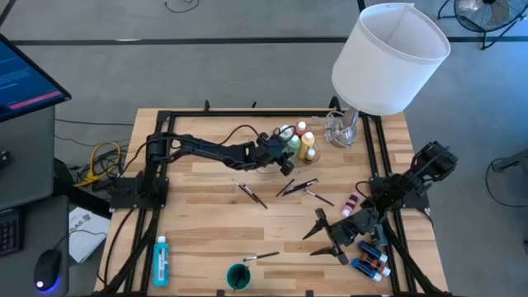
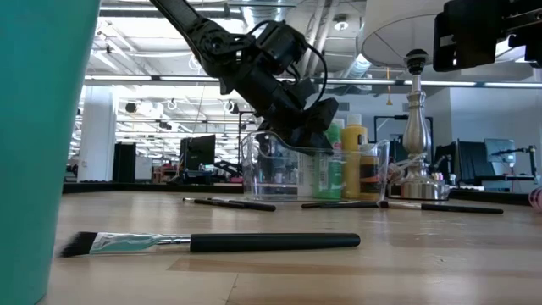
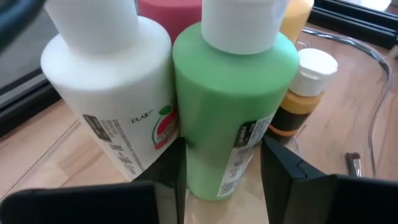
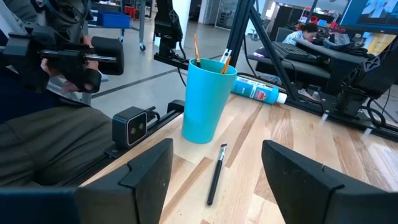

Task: Pick & Place Paint Supplies
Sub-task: Put the big green paint bottle into the transparent bin, then adjust the white paint bottle in the transparent bin

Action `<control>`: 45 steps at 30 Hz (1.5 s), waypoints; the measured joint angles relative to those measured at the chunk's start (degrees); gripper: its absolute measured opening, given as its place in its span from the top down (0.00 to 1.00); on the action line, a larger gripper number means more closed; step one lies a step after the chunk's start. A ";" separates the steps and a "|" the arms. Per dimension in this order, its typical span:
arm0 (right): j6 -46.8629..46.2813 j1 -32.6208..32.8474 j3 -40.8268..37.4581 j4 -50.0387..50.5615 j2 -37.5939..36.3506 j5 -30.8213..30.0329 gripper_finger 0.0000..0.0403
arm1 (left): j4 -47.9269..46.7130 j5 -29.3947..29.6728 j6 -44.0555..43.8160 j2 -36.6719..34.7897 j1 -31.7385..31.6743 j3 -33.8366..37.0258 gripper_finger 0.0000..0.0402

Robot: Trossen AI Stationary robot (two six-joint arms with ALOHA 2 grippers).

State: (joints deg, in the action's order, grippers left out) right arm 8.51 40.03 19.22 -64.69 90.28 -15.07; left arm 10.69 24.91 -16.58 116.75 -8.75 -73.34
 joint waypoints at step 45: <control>-1.04 -0.04 0.00 0.83 0.00 0.01 0.41 | -13.24 2.49 2.61 -4.96 -4.21 -0.02 0.77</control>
State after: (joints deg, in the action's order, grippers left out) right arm 7.47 39.99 19.22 -63.86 90.28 -15.06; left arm -2.55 27.40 -13.97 111.79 -12.96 -73.36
